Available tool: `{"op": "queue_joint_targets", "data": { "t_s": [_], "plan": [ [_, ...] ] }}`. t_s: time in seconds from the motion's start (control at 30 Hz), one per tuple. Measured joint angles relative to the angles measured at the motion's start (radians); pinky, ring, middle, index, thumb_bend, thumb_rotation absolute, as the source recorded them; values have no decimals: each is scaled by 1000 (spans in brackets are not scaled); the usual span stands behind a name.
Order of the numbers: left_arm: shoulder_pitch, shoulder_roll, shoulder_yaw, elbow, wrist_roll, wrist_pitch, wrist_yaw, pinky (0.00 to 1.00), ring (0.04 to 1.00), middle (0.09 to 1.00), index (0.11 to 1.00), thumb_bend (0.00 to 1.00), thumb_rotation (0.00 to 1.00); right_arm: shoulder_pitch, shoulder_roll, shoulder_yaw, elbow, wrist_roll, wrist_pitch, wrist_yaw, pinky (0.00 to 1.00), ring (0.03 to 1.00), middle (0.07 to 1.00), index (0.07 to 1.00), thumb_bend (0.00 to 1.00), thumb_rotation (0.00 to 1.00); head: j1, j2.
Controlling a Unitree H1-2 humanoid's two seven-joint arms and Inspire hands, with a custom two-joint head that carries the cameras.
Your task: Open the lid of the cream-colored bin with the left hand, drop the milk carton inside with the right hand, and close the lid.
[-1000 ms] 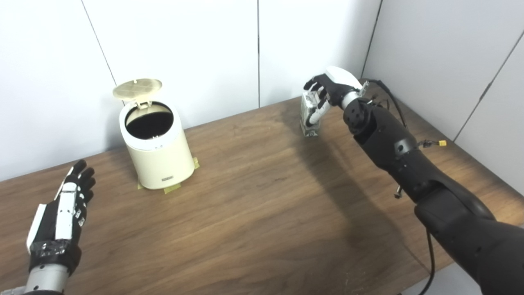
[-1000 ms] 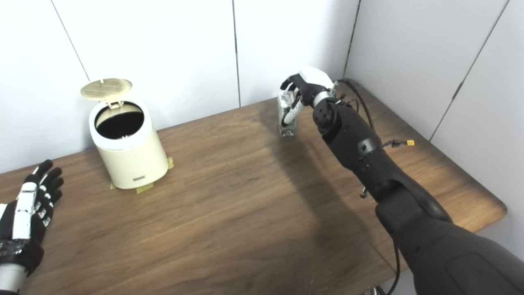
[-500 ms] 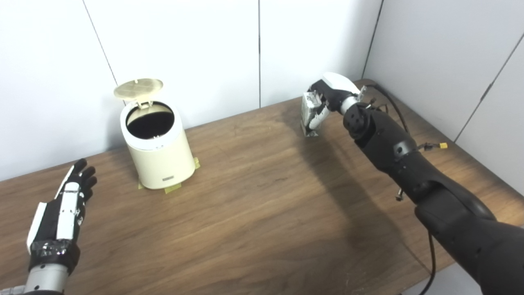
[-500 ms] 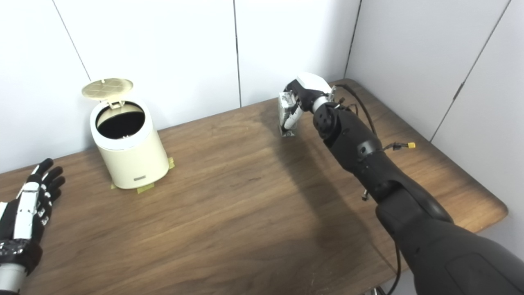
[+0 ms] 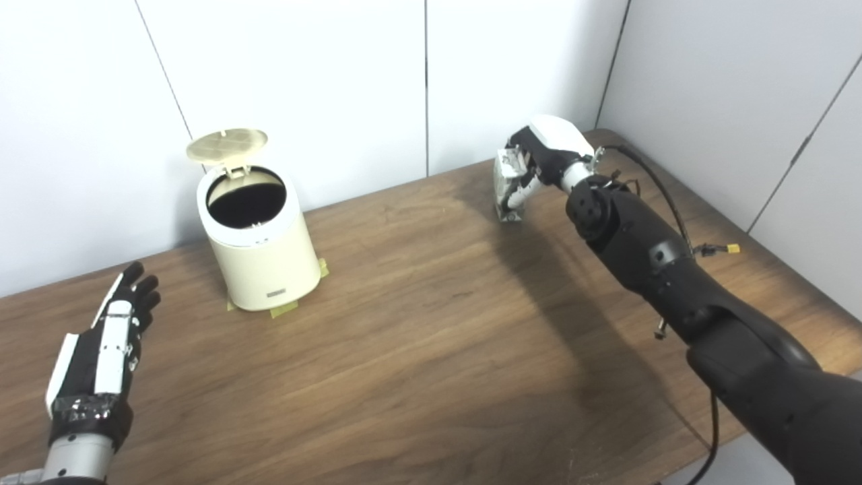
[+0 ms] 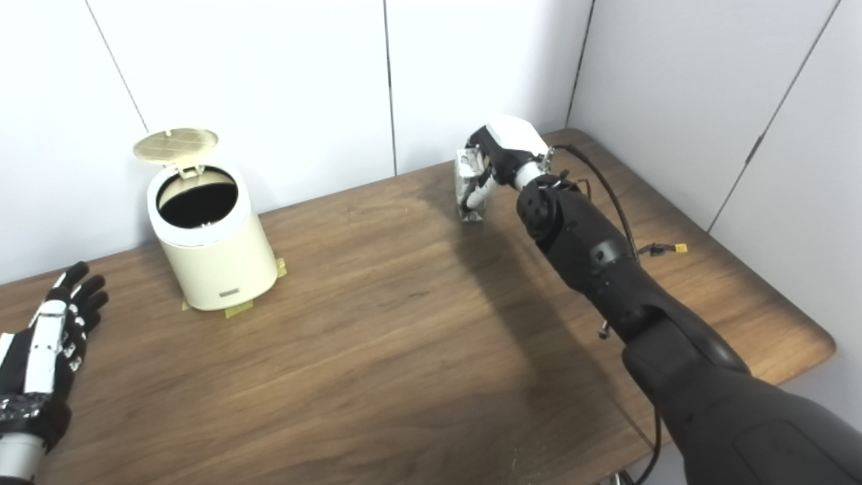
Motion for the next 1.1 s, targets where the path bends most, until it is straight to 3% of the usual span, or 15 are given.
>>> {"op": "queue_joint_targets", "data": {
  "t_s": [0.2, 0.4, 0.5, 0.53, 0.63, 0.77, 0.9, 1.1],
  "plan": [
    [2, 0, -18, 7, 31, -2, 0, 950, 942, 930, 956, 310, 1000, 3, 5, 1, -121, -24, -7, -5, 410, 401, 499, 479, 503, 0, 40, 0],
    [5, 2, -26, 12, 60, -5, 2, 928, 942, 931, 950, 344, 1000, 8, 35, 2, -263, -47, -11, 4, 377, 405, 500, 488, 503, 0, 98, 5],
    [5, -2, -33, 20, 66, -20, 3, 921, 931, 926, 941, 357, 1000, 9, 50, 10, -344, -58, -13, 28, 418, 402, 509, 505, 502, 0, 153, 8],
    [7, -3, -35, 24, 69, -32, 4, 924, 927, 924, 941, 369, 1000, 8, 56, 11, -363, -60, -14, 34, 421, 402, 510, 510, 502, 0, 205, 8],
    [16, -11, -42, 33, 78, -45, 11, 924, 919, 918, 936, 421, 1000, 9, 90, 11, -422, -63, -13, 48, 419, 404, 515, 512, 501, 0, 273, 8],
    [24, -32, -65, 41, 111, -46, 17, 913, 922, 920, 940, 452, 1000, 7, 152, 19, -483, -69, -24, 70, 419, 398, 515, 516, 500, 0, 310, 6],
    [26, -46, -70, 40, 124, -45, 21, 934, 936, 922, 941, 463, 1000, 2, 206, 22, -483, -59, -64, 71, 390, 382, 506, 509, 500, 0, 348, 0],
    [31, -63, -74, 40, 142, -43, 36, 990, 966, 933, 951, 471, 1000, -23, 301, 21, -469, -50, -64, 73, 361, 380, 502, 502, 499, 0, 387, -9]
  ]
}}
